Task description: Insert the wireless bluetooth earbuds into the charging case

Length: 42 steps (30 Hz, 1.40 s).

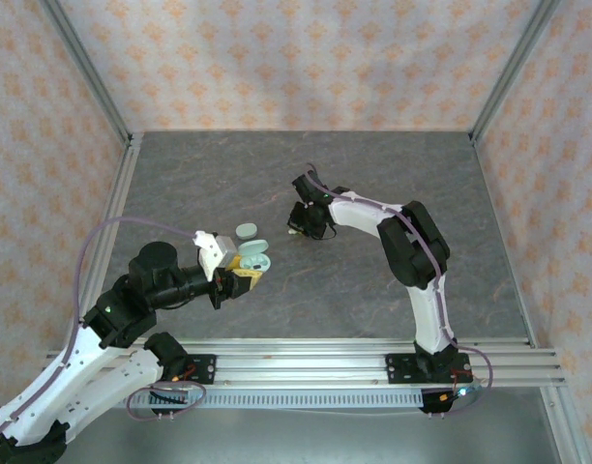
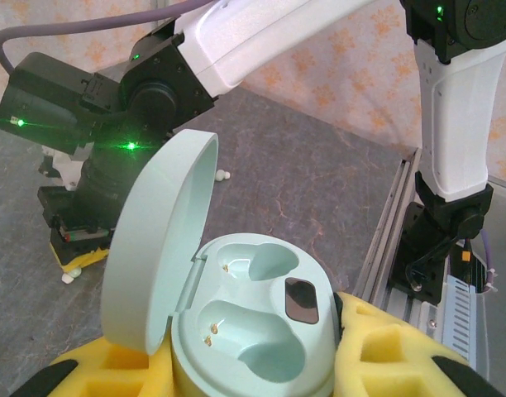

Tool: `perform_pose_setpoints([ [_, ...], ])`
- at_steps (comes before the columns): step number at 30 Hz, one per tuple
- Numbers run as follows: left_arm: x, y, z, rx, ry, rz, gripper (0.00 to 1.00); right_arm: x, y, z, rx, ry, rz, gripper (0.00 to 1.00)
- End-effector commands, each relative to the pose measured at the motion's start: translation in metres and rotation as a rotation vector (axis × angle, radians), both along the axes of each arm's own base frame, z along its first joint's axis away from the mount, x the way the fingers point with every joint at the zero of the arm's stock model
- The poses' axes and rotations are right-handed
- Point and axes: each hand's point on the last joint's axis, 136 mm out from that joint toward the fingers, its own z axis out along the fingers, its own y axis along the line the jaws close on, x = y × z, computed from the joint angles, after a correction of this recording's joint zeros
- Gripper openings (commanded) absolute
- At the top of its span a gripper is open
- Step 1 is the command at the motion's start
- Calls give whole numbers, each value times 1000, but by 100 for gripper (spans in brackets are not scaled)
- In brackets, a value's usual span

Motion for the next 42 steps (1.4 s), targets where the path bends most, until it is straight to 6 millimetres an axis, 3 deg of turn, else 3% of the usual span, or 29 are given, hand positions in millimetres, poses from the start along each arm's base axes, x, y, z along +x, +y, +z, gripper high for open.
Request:
perform_pose_setpoints([
  [1,1,3,0,8,-22,18,17,-3,-6,6,-57,-11,38,8],
  [6,2,3,3,11,-35,15,17,-9,-21,43,-94,-68,81,7],
  [10,3,-4,9,-5,-35,-10,17,-26,-40,71,-108,-95,93,5],
  [21,25,-30,16,-63,-48,-53,16,-95,-100,157,-131,-190,119,4],
  [25,36,-41,18,-74,-46,-64,16,-118,-113,186,-103,-240,121,4],
  [33,53,-59,25,-99,-69,-85,16,-150,-113,246,18,-364,152,3],
  [42,59,-69,30,-105,-85,-112,16,-177,-84,291,99,-447,277,3],
])
